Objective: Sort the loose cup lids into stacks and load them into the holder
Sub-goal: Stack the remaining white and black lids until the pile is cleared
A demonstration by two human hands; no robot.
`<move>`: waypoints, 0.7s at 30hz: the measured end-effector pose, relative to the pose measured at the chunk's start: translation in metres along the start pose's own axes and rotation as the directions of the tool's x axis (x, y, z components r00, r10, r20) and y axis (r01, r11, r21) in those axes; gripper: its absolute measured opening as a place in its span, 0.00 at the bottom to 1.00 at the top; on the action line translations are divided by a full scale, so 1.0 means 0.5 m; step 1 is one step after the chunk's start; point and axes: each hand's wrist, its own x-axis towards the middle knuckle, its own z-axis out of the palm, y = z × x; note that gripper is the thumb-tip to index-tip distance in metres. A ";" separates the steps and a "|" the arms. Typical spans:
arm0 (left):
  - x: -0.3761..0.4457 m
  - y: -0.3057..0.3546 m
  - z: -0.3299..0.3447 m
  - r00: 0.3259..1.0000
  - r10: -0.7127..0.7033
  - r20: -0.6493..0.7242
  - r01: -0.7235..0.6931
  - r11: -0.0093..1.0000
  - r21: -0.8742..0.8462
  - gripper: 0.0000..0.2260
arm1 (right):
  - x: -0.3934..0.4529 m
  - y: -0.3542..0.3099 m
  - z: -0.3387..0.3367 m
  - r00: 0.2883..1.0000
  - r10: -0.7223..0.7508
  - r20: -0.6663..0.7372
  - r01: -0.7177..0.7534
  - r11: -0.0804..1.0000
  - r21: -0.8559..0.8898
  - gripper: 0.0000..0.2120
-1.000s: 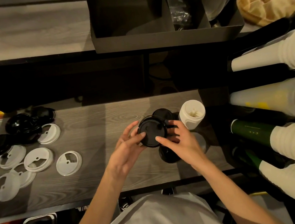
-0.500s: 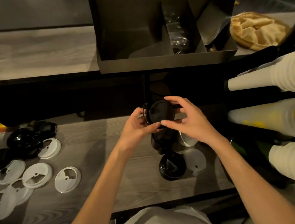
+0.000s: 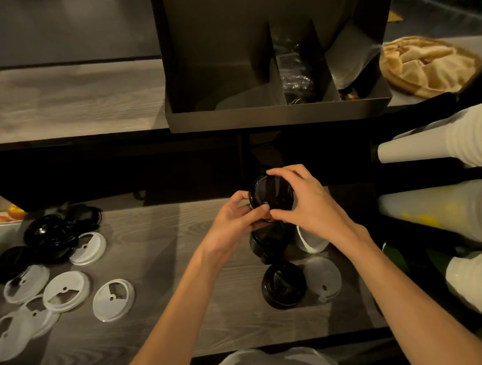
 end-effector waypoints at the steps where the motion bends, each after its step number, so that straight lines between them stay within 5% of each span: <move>1: 0.000 -0.006 0.002 1.000 -0.011 -0.002 0.011 0.999 -0.031 0.14 | -0.001 0.001 0.003 1.000 0.004 0.001 -0.004 1.000 -0.015 0.38; 5: -0.003 -0.027 0.004 0.997 -0.049 -0.062 0.048 0.999 -0.023 0.13 | 0.008 0.011 0.008 0.999 0.006 0.053 -0.004 0.999 -0.036 0.39; 7: 0.003 -0.048 -0.003 0.977 -0.060 -0.203 0.062 0.998 0.004 0.17 | 0.017 0.022 0.004 0.994 0.035 0.099 -0.033 0.999 -0.024 0.39; 11: 0.012 -0.133 -0.032 0.835 -0.221 -0.503 0.157 0.973 -0.167 0.10 | 0.038 0.060 0.008 0.957 0.082 0.280 -0.075 0.997 -0.036 0.39; 21: -0.022 -0.233 -0.029 0.886 -0.308 -0.347 0.230 0.941 -0.248 0.27 | 0.058 0.112 0.093 0.853 0.060 0.519 0.050 0.980 -0.194 0.40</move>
